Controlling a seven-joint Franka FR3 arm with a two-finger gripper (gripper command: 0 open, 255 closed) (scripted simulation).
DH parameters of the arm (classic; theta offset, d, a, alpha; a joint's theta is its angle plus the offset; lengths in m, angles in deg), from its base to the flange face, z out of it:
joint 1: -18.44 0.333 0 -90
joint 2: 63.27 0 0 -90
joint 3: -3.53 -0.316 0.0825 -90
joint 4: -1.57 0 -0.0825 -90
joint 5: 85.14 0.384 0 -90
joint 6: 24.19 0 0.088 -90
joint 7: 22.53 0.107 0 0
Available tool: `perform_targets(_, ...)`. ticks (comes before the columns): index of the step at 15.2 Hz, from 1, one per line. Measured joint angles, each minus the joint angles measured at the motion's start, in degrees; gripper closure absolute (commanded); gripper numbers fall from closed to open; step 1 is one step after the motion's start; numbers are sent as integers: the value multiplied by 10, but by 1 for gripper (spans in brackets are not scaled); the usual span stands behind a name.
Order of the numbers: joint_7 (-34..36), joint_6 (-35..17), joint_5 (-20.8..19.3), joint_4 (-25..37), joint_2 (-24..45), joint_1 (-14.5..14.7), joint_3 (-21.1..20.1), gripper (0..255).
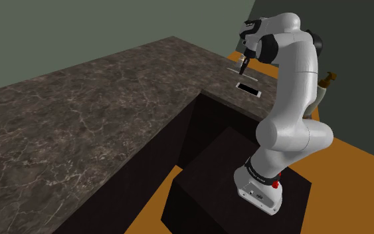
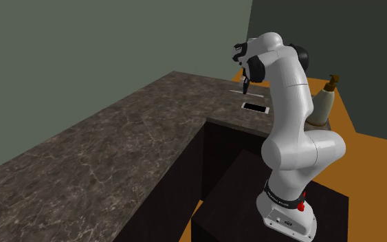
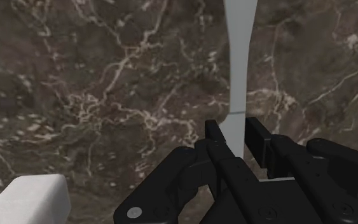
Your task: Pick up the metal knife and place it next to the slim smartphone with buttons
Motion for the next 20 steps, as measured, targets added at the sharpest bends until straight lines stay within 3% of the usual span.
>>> perform_targets(2,0,0,0,0,0,0,0,255)
perform_targets(3,0,0,0,0,0,0,0,0)
perform_targets(9,0,0,0,0,0,0,0,0)
perform_targets(14,6,65,-3,71,3,-12,1,0)
perform_targets(20,7,71,-4,73,-1,-12,2,0)
